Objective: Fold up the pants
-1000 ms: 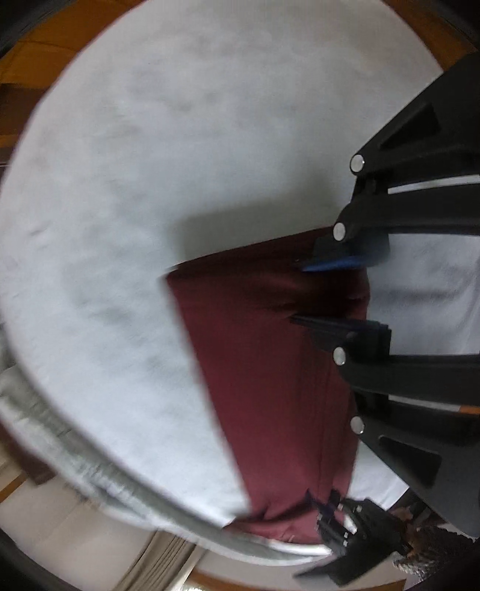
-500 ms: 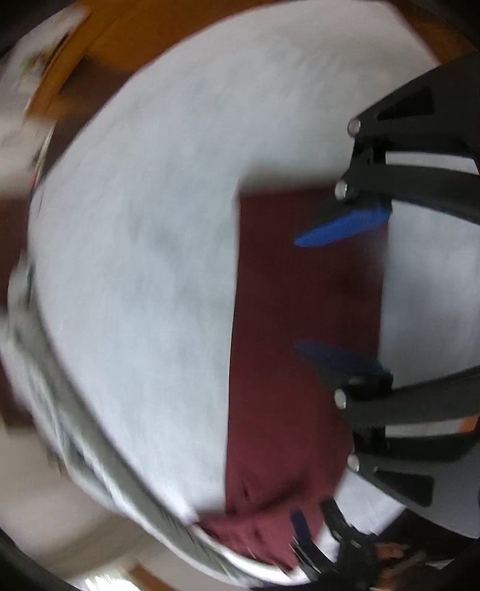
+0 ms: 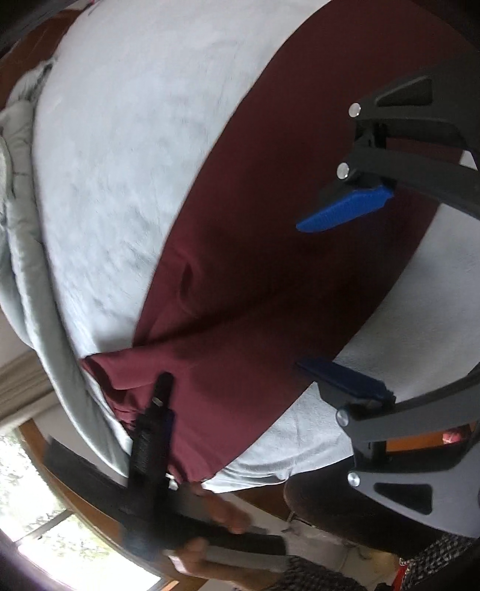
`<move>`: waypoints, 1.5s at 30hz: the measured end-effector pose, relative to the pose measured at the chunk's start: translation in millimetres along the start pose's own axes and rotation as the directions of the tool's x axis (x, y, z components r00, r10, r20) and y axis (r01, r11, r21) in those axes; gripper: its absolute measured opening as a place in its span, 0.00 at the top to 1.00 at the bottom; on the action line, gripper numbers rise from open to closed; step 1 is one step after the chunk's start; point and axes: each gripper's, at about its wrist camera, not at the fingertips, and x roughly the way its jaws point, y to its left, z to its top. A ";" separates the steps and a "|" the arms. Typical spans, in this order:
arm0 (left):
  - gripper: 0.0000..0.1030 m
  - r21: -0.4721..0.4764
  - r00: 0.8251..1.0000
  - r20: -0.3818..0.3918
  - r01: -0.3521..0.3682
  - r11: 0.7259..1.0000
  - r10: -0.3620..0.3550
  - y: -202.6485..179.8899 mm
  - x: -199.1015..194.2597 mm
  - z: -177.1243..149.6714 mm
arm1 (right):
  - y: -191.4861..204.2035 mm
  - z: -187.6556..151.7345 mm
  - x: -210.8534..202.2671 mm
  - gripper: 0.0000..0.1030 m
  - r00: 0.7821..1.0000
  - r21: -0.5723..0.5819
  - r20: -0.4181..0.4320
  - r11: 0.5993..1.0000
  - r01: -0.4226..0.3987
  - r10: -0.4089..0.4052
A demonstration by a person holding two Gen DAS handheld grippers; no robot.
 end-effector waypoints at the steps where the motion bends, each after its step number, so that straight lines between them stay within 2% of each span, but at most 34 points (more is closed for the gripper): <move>1: 0.21 -0.005 1.000 -0.004 -0.003 1.000 0.003 1.2 2.7 5.8 | -0.7 -2.5 0.6 0.38 1.000 -0.002 -0.012 1.000 -0.002 0.002; 3: 0.21 -0.022 1.000 -0.012 -0.009 1.000 0.009 2.2 7.9 16.1 | -0.8 -6.7 10.6 0.65 0.998 -0.004 -0.062 1.000 0.025 -0.025; 4: 0.21 -0.025 1.000 -0.010 -0.005 1.000 0.005 0.0 9.5 20.8 | -2.5 -8.5 16.2 0.70 0.996 -0.004 -0.077 0.999 0.045 -0.045; 6: 0.20 -0.012 1.000 -0.010 -0.018 1.000 0.018 1.0 15.1 29.5 | -5.9 -11.0 18.7 0.86 0.996 0.015 -0.064 0.998 0.055 -0.054; 8: 0.18 0.008 0.999 -0.027 -0.038 0.999 0.038 -0.7 22.4 38.3 | -10.8 -15.2 14.4 0.91 0.998 0.042 -0.052 0.999 0.033 -0.031; 11: 0.13 0.025 0.997 -0.047 -0.061 0.998 0.062 -2.6 29.7 52.0 | -9.6 -21.6 10.4 0.91 0.999 0.048 -0.031 0.999 0.012 -0.010; 14: 0.12 0.046 0.992 -0.061 -0.111 0.993 0.114 2.9 29.7 64.4 | -4.0 -26.7 13.5 0.91 0.999 0.030 -0.033 0.999 0.018 -0.017; 17: 0.11 0.026 0.983 -0.095 -0.157 0.987 0.159 8.8 30.8 71.7 | -7.1 -27.8 17.8 0.91 0.999 0.048 -0.035 0.999 0.004 -0.003; 20: 0.11 -0.008 0.974 -0.163 -0.159 0.987 0.156 13.7 44.5 84.4 | -10.8 -28.6 17.7 0.91 0.999 0.070 -0.028 0.997 -0.020 0.022; 22: 0.11 -0.008 0.962 -0.211 -0.178 0.984 0.172 16.1 57.9 93.7 | -10.2 -28.5 17.4 0.91 0.999 0.067 -0.026 0.998 -0.020 0.021; 27: 0.07 0.060 0.938 -0.268 -0.213 0.975 0.222 13.9 79.9 107.1 | -10.4 -28.4 15.8 0.91 0.999 0.066 -0.019 0.998 -0.025 0.026; 29: 0.07 0.064 0.937 -0.275 -0.208 0.976 0.218 15.9 83.4 109.7 | -10.8 -28.7 16.1 0.91 0.999 0.073 -0.014 0.997 -0.033 0.034; 31: 0.11 0.061 0.939 -0.274 -0.200 0.978 0.209 18.0 83.1 111.3 | -12.2 -28.6 14.9 0.91 0.999 0.077 -0.011 0.996 -0.038 0.039; 32: 0.21 0.046 0.944 -0.254 -0.205 0.978 0.210 20.7 78.5 111.0 | -12.2 -28.4 14.6 0.91 0.999 0.080 -0.009 0.996 -0.040 0.041; 33: 0.36 0.030 0.951 -0.232 -0.202 0.979 0.204 27.2 73.4 107.2 | -15.8 -28.1 11.9 0.91 0.999 0.084 -0.008 0.996 -0.044 0.044; 35: 0.60 -0.018 0.969 -0.197 -0.158 0.987 0.152 35.1 59.7 102.6 | -20.4 -27.0 7.1 0.91 0.998 0.096 0.000 0.994 -0.057 0.058; 36: 0.68 -0.050 0.975 -0.183 -0.134 0.990 0.123 40.8 52.3 98.5 | -21.2 -26.6 5.5 0.91 0.998 0.100 0.004 0.993 -0.063 0.062; 38: 0.79 -0.098 0.985 -0.141 -0.110 0.989 0.096 50.7 37.3 86.3 | -22.2 -25.3 -0.6 0.91 0.997 0.108 0.018 0.991 -0.078 0.076; 41: 0.81 -0.144 0.996 -0.064 -0.065 0.988 0.056 64.8 15.2 56.4 | -22.5 -24.4 -9.7 0.91 0.996 0.105 0.027 0.991 -0.084 0.082; 45: 0.81 -0.178 1.000 0.000 -0.028 0.984 0.029 79.2 -5.3 4.8 | -19.7 -31.1 -17.3 0.91 0.996 0.089 0.015 0.992 -0.092 0.091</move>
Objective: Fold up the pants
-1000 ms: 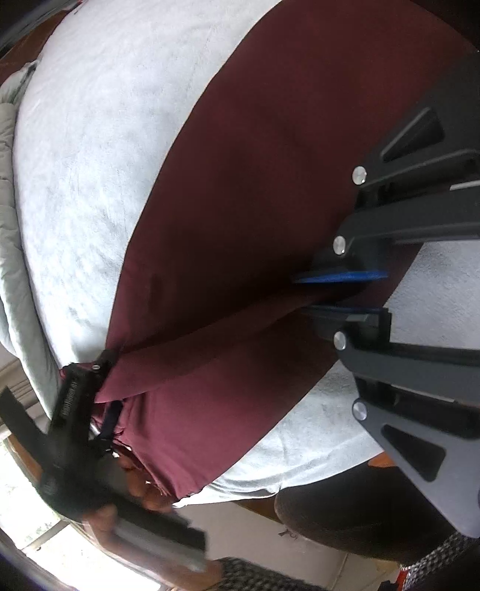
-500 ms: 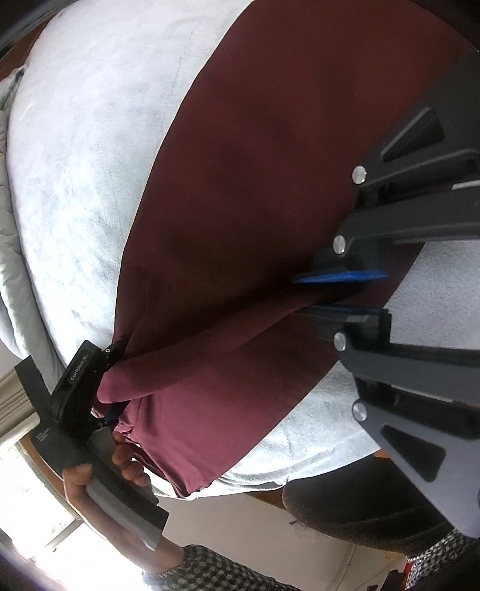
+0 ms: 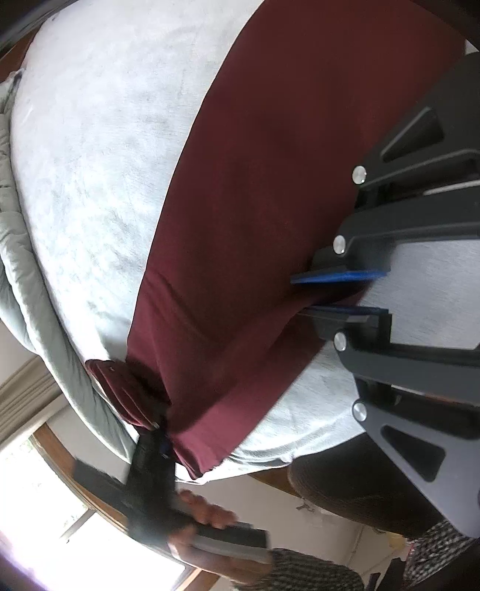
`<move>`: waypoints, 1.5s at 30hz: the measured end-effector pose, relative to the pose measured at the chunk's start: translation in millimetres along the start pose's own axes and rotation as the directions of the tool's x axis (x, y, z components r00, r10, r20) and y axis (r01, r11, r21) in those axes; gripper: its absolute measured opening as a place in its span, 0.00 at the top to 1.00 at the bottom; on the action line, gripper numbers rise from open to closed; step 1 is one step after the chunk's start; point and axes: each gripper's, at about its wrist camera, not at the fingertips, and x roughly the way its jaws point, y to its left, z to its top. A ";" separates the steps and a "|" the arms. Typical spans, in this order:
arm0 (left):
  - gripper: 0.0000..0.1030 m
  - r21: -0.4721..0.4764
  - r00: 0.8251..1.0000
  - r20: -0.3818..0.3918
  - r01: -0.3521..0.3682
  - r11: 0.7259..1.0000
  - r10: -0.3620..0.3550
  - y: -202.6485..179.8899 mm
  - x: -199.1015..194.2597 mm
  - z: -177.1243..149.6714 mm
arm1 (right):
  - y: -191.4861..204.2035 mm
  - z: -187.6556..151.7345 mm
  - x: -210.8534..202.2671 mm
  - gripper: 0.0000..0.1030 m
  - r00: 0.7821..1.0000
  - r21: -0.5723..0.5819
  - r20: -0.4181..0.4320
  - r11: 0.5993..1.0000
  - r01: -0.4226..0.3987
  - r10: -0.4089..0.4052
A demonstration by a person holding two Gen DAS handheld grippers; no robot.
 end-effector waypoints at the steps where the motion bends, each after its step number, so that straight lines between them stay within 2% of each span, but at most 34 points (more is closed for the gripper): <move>1: 0.81 -0.002 1.000 0.013 0.004 1.000 -0.004 3.1 -0.4 -8.1 | 1.5 -3.1 0.3 0.91 1.000 -0.005 -0.009 1.000 0.000 0.000; 4: 0.79 0.023 0.999 0.035 -0.028 0.999 0.028 9.5 5.5 -37.5 | 7.6 -14.5 10.6 0.90 0.998 -0.037 -0.053 0.999 0.029 -0.031; 8: 0.68 0.035 0.996 0.063 -0.066 0.997 0.064 10.7 30.1 -47.9 | 7.4 -18.7 14.3 0.83 0.997 -0.031 -0.060 0.999 0.037 -0.039; 10: 0.67 0.022 0.995 0.082 -0.060 0.998 0.058 12.2 26.9 -50.8 | 5.6 -15.4 8.4 0.77 0.998 -0.019 -0.067 1.000 0.021 -0.022; 12: 0.61 0.015 0.995 0.089 -0.039 0.999 0.037 13.9 24.0 -48.6 | 4.8 -12.9 -3.7 0.50 0.997 0.014 -0.046 0.998 -0.058 0.059; 13: 0.59 0.008 0.996 0.089 -0.026 1.000 0.025 16.5 21.9 -49.2 | 4.9 -12.2 -9.0 0.49 0.996 0.024 -0.027 0.996 -0.087 0.088; 14: 0.56 0.004 0.996 0.084 -0.020 1.000 0.020 19.4 21.0 -50.0 | 4.9 -11.4 -16.5 0.49 0.991 0.040 0.004 0.990 -0.132 0.132; 15: 0.54 0.002 0.996 0.081 -0.020 1.000 0.020 22.5 20.7 -50.1 | 4.6 -10.0 -20.9 0.55 0.987 0.058 0.028 0.986 -0.158 0.157; 17: 0.54 -0.008 0.996 0.086 -0.009 1.000 0.009 25.8 20.8 -50.4 | 4.4 -6.5 -19.8 0.67 0.987 0.096 0.056 0.983 -0.157 0.153; 18: 0.52 -0.010 0.996 0.089 -0.007 1.000 0.008 26.0 21.8 -49.2 | 2.7 -4.9 -17.1 0.68 0.988 0.113 0.060 0.983 -0.145 0.139; 20: 0.50 -0.011 0.996 0.090 -0.013 1.000 0.014 26.4 24.7 -47.5 | 1.5 -3.8 -5.7 0.68 0.993 0.140 0.039 0.984 -0.114 0.110; 21: 0.49 -0.008 0.996 0.090 -0.018 1.000 0.019 27.6 27.7 -46.0 | 2.2 -5.2 4.4 0.68 0.994 0.145 0.007 0.984 -0.105 0.106; 22: 0.48 0.000 0.996 0.091 -0.021 1.000 0.021 33.5 23.0 -59.8 | 3.5 -7.3 16.0 0.68 0.996 0.148 -0.037 0.986 -0.078 0.084; 23: 0.46 0.009 0.996 0.089 -0.020 1.000 0.019 32.5 25.6 -58.9 | 5.7 -11.8 28.9 0.69 0.996 0.130 -0.075 0.991 -0.029 0.039; 25: 0.46 0.014 0.997 0.078 0.002 1.000 -0.003 24.7 36.2 -65.1 | 11.1 -10.9 29.1 0.68 0.998 0.112 -0.067 0.994 -0.011 0.019; 28: 0.45 0.014 0.994 0.078 0.072 0.997 -0.073 37.2 22.6 -63.2 | 14.8 -1.9 18.8 0.68 0.998 0.118 -0.051 0.992 -0.032 0.038; 30: 0.35 0.017 0.991 0.086 0.102 0.995 -0.103 52.0 10.5 -62.3 | 21.5 7.8 13.5 0.66 0.998 0.104 -0.028 0.993 -0.056 0.059; 32: 0.31 0.007 0.987 0.086 0.136 0.991 -0.136 66.4 2.6 -64.0 | 32.4 24.5 15.3 0.66 0.993 0.090 -0.007 0.989 -0.114 0.115; 35: 0.31 -0.034 0.973 0.046 0.229 0.973 -0.227 91.3 -1.0 -67.3 | 51.2 53.3 31.1 0.64 0.983 0.080 -0.004 0.980 -0.180 0.181; 36: 0.31 -0.054 0.971 0.046 0.236 0.970 -0.234 101.8 -2.8 -69.3 | 59.2 63.7 37.4 0.60 0.980 0.070 -0.003 0.977 -0.199 0.200; 37: 0.30 -0.069 0.976 0.044 0.218 0.974 -0.215 110.8 -2.9 -72.2 | 67.0 71.6 42.7 0.55 0.976 0.063 -0.003 0.974 -0.217 0.218; 38: 0.29 -0.073 0.977 0.032 0.213 0.974 -0.211 111.7 -10.9 -80.9 | 76.1 84.5 52.9 0.43 0.967 0.057 -0.007 0.966 -0.252 0.253; 39: 0.29 -0.061 0.976 0.021 0.215 0.975 -0.215 120.0 -8.8 -81.6 | 83.5 96.0 65.3 0.45 0.964 0.064 -0.017 0.962 -0.265 0.266; 40: 0.29 -0.062 0.982 0.031 0.188 0.980 -0.186 127.5 -8.7 -82.4 | 89.2 106.0 75.9 0.47 0.961 0.073 -0.031 0.960 -0.271 0.274; 41: 0.29 -0.079 0.991 0.064 0.121 0.990 -0.116 140.2 -9.4 -82.9 | 94.0 112.6 84.4 0.47 0.957 0.076 -0.039 0.956 -0.283 0.286; 43: 0.29 -0.097 0.993 0.102 0.064 0.993 -0.054 158.7 -16.3 -75.5 | 101.2 128.9 98.7 0.47 0.951 0.079 -0.050 0.950 -0.302 0.306; 45: 0.29 -0.120 0.990 0.139 0.010 0.993 0.007 179.8 -15.4 -69.1 | 106.4 145.9 114.3 0.47 0.954 0.080 -0.060 0.954 -0.288 0.293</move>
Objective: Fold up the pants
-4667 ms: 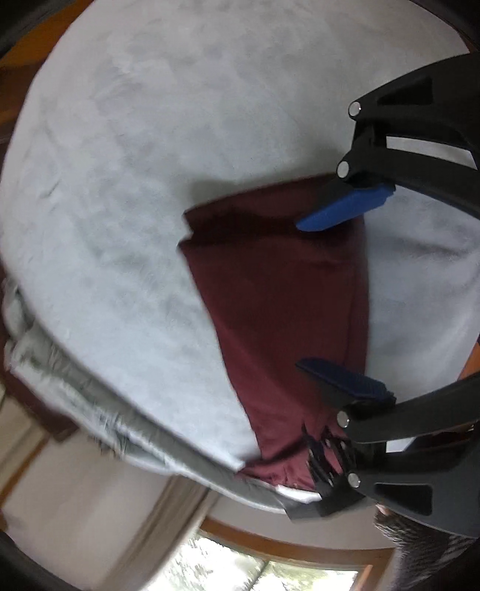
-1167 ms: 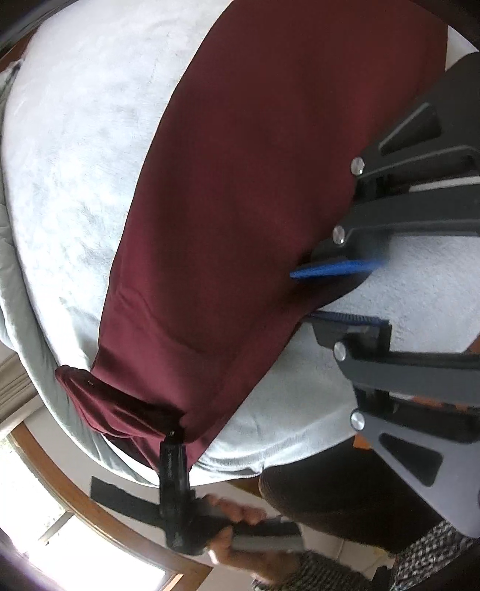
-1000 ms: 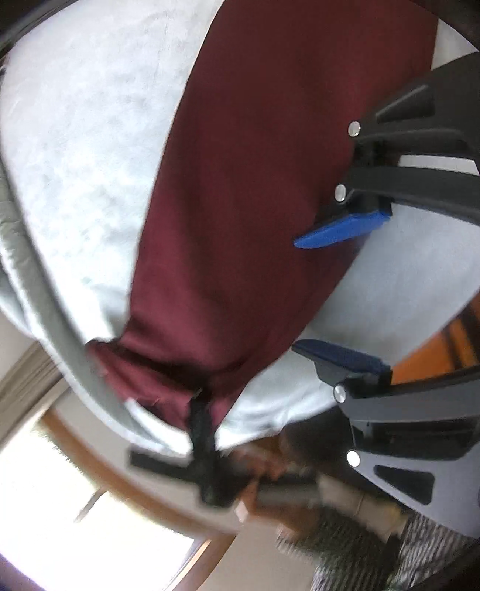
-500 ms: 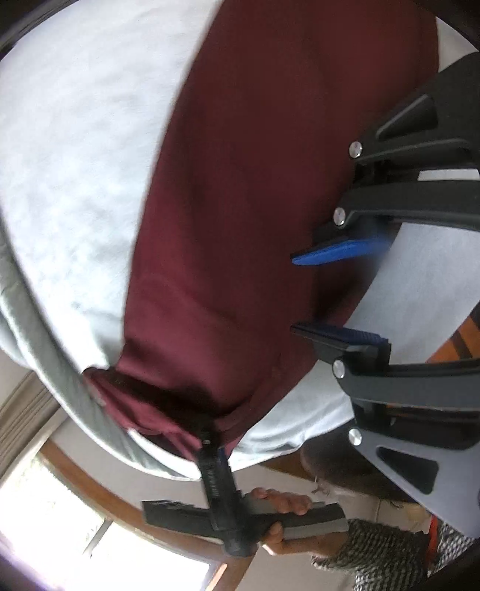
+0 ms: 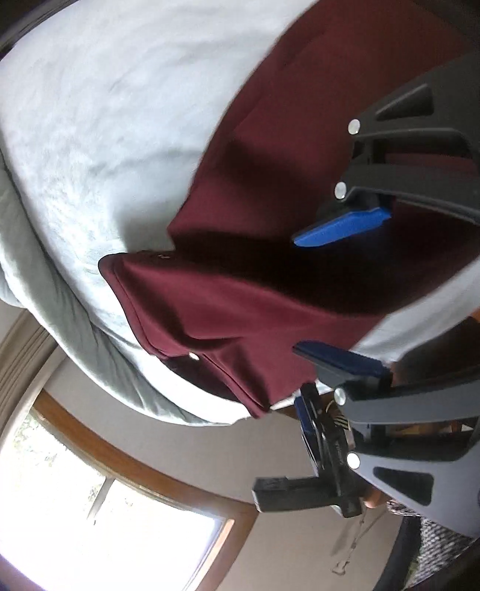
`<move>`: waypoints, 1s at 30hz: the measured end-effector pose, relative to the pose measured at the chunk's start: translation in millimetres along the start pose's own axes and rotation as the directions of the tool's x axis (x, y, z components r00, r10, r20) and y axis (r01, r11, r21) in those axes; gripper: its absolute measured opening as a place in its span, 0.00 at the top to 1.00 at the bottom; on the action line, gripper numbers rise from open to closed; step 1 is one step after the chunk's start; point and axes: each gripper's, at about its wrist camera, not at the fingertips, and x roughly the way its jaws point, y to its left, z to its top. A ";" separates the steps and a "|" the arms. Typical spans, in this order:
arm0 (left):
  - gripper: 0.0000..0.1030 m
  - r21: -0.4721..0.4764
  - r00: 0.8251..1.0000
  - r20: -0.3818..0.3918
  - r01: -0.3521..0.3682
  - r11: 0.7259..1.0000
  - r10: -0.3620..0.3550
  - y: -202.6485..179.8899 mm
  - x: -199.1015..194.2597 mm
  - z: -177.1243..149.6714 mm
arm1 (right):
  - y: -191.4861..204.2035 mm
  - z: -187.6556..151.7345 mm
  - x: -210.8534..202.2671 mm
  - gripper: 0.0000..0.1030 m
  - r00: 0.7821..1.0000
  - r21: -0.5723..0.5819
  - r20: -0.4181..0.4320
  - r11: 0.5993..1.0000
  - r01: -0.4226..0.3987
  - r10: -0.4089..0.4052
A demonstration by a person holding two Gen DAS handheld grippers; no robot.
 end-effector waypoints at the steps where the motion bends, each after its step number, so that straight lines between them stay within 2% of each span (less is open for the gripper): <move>1: 0.29 -0.009 1.000 0.009 -0.017 1.000 0.017 6.3 1.1 2.3 | -1.3 6.4 5.0 0.47 1.000 0.006 -0.002 1.000 -0.002 0.002; 5: 0.29 -0.069 0.998 0.018 -0.061 0.996 0.062 37.5 18.5 23.3 | -10.6 26.4 36.2 0.47 1.000 0.062 -0.024 0.998 0.006 -0.004; 7: 0.25 -0.119 0.999 0.006 -0.038 0.992 0.039 53.5 28.6 29.5 | -14.1 35.4 50.8 0.47 0.999 0.104 -0.029 0.994 -0.024 0.027; 9: 0.24 -0.176 1.000 0.003 0.022 0.984 -0.021 66.1 36.2 36.6 | -23.0 45.2 63.1 0.52 0.997 0.157 -0.018 0.985 -0.071 0.075; 10: 0.24 -0.184 0.999 0.002 0.032 0.982 -0.032 69.7 38.0 39.4 | -25.0 49.5 67.4 0.56 0.996 0.168 -0.016 0.982 -0.080 0.084; 12: 0.24 -0.180 0.999 -0.001 0.040 0.983 -0.041 72.1 39.5 41.3 | -25.8 56.0 75.0 0.88 0.995 0.179 -0.021 0.980 -0.090 0.095; 15: 0.24 -0.166 0.999 0.002 0.044 0.985 -0.045 74.3 39.7 39.4 | -9.8 61.5 75.4 0.88 0.994 0.125 0.009 0.986 -0.108 0.107; 19: 0.27 -0.191 0.997 0.008 0.072 0.979 -0.072 80.3 38.2 42.3 | 43.0 56.4 62.8 0.88 0.982 -0.072 0.038 0.981 -0.180 0.183; 22: 0.28 -0.225 0.997 0.034 0.077 0.971 -0.072 84.4 27.7 38.5 | 82.2 39.5 73.9 0.85 0.975 -0.204 -0.043 0.953 -0.224 0.220; 24: 0.28 -0.224 0.998 0.055 0.043 0.974 -0.031 93.8 19.6 33.3 | 97.2 23.2 91.5 0.77 0.975 -0.253 -0.119 0.944 -0.213 0.189; 26: 0.28 -0.215 0.998 0.062 0.030 0.976 -0.016 95.5 17.4 31.0 | 98.3 5.3 112.2 0.69 0.970 -0.261 -0.198 0.946 -0.193 0.144; 29: 0.27 -0.229 0.998 0.056 0.043 0.973 -0.031 102.2 17.9 27.5 | 90.1 -10.3 128.0 0.66 0.964 -0.217 -0.231 0.959 -0.181 0.129; 30: 0.27 -0.233 0.998 0.047 0.044 0.972 -0.034 103.9 20.0 28.0 | 88.2 -11.6 127.2 0.62 0.964 -0.203 -0.227 0.962 -0.183 0.135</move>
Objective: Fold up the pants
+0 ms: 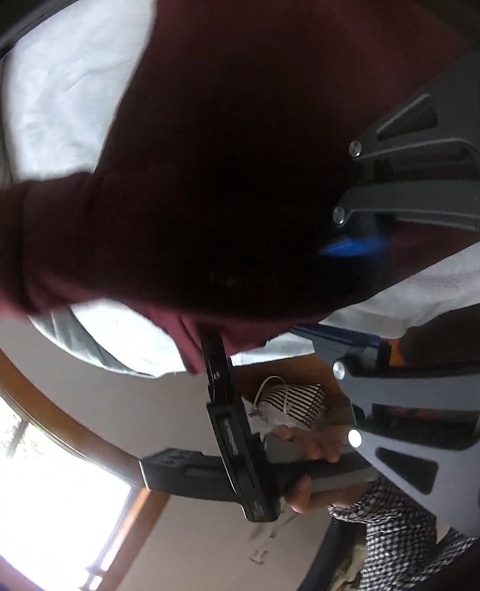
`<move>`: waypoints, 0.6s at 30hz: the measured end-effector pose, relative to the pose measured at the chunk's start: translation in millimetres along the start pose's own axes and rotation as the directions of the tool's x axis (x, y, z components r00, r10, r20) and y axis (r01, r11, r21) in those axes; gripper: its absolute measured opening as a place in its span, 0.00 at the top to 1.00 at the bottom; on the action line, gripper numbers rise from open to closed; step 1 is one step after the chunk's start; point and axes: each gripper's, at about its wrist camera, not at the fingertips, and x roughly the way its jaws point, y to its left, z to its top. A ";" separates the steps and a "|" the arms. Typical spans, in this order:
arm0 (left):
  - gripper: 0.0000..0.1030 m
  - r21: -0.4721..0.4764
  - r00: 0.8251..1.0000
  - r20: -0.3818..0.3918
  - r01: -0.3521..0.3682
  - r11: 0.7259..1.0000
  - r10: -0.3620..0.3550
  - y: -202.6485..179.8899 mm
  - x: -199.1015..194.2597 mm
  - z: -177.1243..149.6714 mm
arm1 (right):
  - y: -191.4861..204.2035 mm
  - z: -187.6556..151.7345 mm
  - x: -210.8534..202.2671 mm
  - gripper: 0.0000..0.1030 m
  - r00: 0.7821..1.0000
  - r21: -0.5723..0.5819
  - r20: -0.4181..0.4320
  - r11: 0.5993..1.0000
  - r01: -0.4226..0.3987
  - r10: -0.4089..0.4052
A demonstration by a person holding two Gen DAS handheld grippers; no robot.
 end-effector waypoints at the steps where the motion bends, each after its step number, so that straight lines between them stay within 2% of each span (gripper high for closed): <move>1: 0.27 -0.003 1.000 -0.005 -0.002 1.000 0.002 2.0 1.6 -0.5 | 0.1 -1.0 -4.6 0.59 1.000 0.014 0.015 1.000 -0.013 0.013; 3: 0.26 -0.016 1.000 -0.012 0.010 1.000 -0.010 5.3 4.0 -2.8 | 3.6 -1.2 -13.9 0.49 0.998 0.016 0.057 1.000 0.001 -0.002; 4: 0.26 -0.024 1.000 -0.013 0.018 1.000 -0.018 7.0 4.1 -3.8 | 6.2 -0.8 -22.0 0.46 0.996 0.011 0.085 0.999 0.038 -0.038; 6: 0.25 -0.038 1.000 -0.014 0.026 0.999 -0.027 10.5 5.8 -4.8 | 12.6 4.9 -37.1 0.31 0.980 -0.008 0.145 0.990 0.139 -0.136; 8: 0.24 -0.043 1.000 -0.015 0.027 0.999 -0.028 13.8 5.8 -6.9 | 14.4 18.8 -49.2 0.20 0.956 0.002 0.205 0.977 0.213 -0.208; 9: 0.24 -0.042 0.999 -0.014 0.029 0.999 -0.030 14.4 5.5 -7.4 | 10.9 26.8 -51.7 0.18 0.952 0.028 0.215 0.976 0.217 -0.217; 13: 0.24 -0.029 0.999 -0.015 0.028 0.999 -0.029 13.2 4.5 -7.3 | -23.3 59.7 -51.1 0.18 0.955 0.197 0.213 0.966 0.166 -0.207; 14: 0.24 -0.023 1.000 -0.015 0.027 0.999 -0.027 12.9 3.7 -7.0 | -35.2 64.8 -49.1 0.22 0.956 0.248 0.205 0.956 0.155 -0.208; 15: 0.24 -0.010 1.000 -0.013 0.024 1.000 -0.024 11.6 2.5 -6.4 | -44.9 67.6 -47.1 0.32 0.960 0.285 0.210 0.951 0.120 -0.184; 16: 0.24 0.003 1.000 -0.011 0.020 1.000 -0.020 10.7 1.7 -5.9 | -53.9 68.4 -44.9 0.37 0.964 0.319 0.218 0.945 0.075 -0.150; 18: 0.24 0.032 1.000 -0.005 0.009 0.999 -0.009 4.5 2.4 -2.2 | -62.5 65.3 -42.0 0.66 0.965 0.353 0.230 0.935 0.040 -0.128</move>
